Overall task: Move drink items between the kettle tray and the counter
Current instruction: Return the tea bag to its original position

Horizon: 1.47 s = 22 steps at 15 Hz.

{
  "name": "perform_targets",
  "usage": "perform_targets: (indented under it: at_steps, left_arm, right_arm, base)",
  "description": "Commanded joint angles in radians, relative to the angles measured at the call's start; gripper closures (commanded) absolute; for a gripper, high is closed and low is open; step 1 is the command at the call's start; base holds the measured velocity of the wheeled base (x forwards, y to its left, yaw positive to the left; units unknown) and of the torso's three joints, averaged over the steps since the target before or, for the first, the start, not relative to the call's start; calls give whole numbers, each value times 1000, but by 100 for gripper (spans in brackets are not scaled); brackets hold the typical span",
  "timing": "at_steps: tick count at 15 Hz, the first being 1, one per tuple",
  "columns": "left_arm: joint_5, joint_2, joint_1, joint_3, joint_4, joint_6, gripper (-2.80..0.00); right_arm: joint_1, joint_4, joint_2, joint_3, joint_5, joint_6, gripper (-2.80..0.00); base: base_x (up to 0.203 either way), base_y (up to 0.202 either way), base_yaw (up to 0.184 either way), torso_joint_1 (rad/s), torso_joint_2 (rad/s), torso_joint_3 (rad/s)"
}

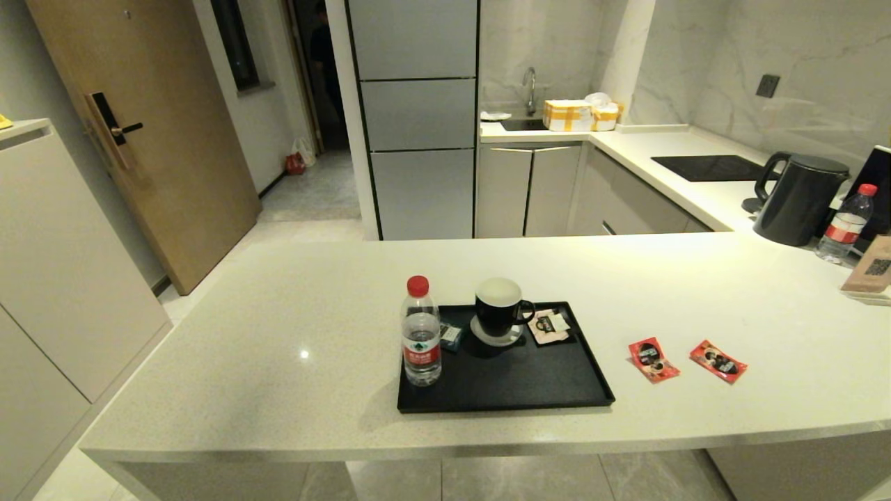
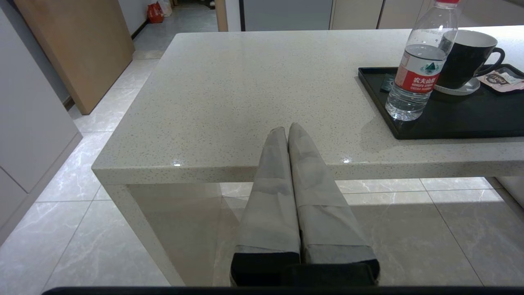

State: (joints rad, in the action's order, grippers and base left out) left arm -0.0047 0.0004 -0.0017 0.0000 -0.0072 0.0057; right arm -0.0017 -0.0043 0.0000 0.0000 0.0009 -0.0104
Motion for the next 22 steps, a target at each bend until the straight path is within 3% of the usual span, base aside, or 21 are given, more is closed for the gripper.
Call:
perform_targets:
  at_steps: [1, 22]
  left_arm:
    - [0, 0, 0, 2, 0, 0, 0]
    - [0, 0, 0, 0, 0, 0, 0]
  right_arm:
    - [0, 0, 0, 0, 1, 0, 0]
    - [1, 0, 0, 0, 1, 0, 0]
  base:
    - [0, 0, 0, 0, 0, 0]
    - [0, 0, 0, 0, 0, 0]
